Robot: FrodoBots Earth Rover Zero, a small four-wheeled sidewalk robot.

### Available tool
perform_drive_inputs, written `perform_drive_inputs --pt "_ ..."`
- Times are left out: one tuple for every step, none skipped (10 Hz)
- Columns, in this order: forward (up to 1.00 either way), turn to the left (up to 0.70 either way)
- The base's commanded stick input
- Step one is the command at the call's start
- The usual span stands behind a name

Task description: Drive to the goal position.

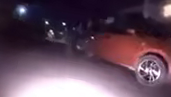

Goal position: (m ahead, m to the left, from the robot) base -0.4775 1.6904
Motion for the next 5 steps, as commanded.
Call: perform_drive_inputs --pt "1.00 0.00" --pt "1.00 0.00" --pt "1.00 0.00" --pt "1.00 0.00" --pt "1.00 0.01"
